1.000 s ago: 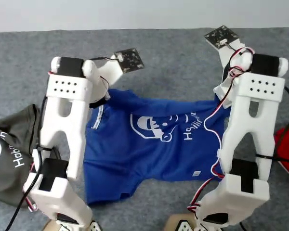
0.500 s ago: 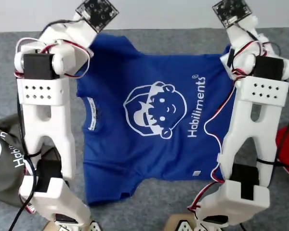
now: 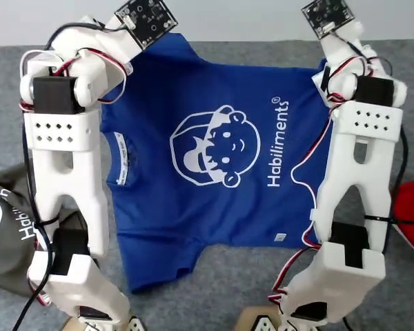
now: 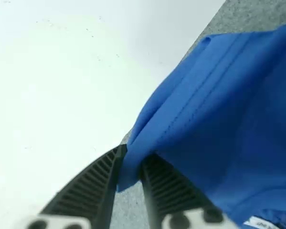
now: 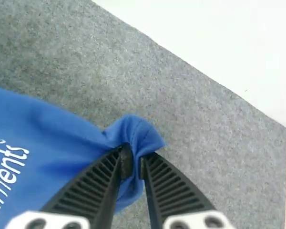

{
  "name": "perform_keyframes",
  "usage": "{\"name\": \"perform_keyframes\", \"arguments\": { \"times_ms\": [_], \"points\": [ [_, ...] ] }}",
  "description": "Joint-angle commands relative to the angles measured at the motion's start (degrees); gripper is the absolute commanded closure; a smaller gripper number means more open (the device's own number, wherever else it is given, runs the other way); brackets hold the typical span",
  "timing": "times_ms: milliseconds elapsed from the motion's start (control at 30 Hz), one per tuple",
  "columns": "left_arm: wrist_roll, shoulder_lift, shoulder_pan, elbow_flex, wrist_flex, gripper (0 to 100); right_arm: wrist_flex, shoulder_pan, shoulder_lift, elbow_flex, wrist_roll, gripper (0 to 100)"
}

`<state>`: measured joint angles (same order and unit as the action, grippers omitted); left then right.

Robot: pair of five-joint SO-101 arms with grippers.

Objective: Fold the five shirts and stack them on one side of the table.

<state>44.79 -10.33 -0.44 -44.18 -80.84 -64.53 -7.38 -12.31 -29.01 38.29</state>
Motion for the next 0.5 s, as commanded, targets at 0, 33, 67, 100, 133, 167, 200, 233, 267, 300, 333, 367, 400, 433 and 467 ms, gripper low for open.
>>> {"name": "perform_keyframes", "arguments": {
  "times_ms": [0,33,67,100,133,167,200,233,267,300,333,367,400,433,467],
  "points": [
    [0.62,3.34,-0.09,-1.27,-3.60,99,-0.84,0.22,1.19,0.09,-0.09,98.7],
    [0.62,3.34,0.00,-1.27,-5.71,99,-2.07,0.31,1.27,0.09,-0.09,98.7],
    [0.88,3.34,0.53,-1.36,-7.91,99,-3.91,0.40,1.36,0.09,0.00,98.7],
    [2.02,3.34,0.79,-1.36,-10.46,99,-6.02,0.40,1.36,0.09,0.62,98.7],
    [3.25,3.34,1.14,-1.36,-13.19,99,-8.40,0.40,1.36,0.09,1.67,98.7],
    [4.22,3.34,1.23,-1.36,-15.56,99,-10.86,0.40,1.36,0.09,2.46,98.7],
    [4.84,3.34,1.67,-1.27,-17.58,99,-13.14,0.40,1.36,0.09,2.81,98.7],
    [5.36,3.34,1.85,-1.01,-19.25,99,-15.34,0.31,1.36,0.09,2.99,98.7],
    [5.54,3.34,1.93,-0.57,-19.87,99,-17.54,0.31,1.36,0.09,3.08,98.7],
    [5.54,3.78,1.85,0.84,-19.78,99,-19.56,0.31,1.36,0.09,3.08,98.7],
    [5.80,3.96,1.85,2.24,-19.78,99,-21.67,0.40,1.36,0.09,3.08,98.7],
    [5.80,3.96,1.85,3.56,-19.78,99,-23.52,0.40,1.36,0.09,3.08,98.7],
    [5.80,4.13,1.85,5.23,-19.78,99,-25.27,0.40,1.27,0.09,3.08,98.7],
    [5.80,4.57,1.76,7.52,-19.78,99,-26.86,0.48,1.27,0.09,3.08,98.7],
    [5.98,5.36,2.02,9.98,-19.78,99,-28.53,0.48,1.27,0.09,3.08,98.7]
  ]
}}
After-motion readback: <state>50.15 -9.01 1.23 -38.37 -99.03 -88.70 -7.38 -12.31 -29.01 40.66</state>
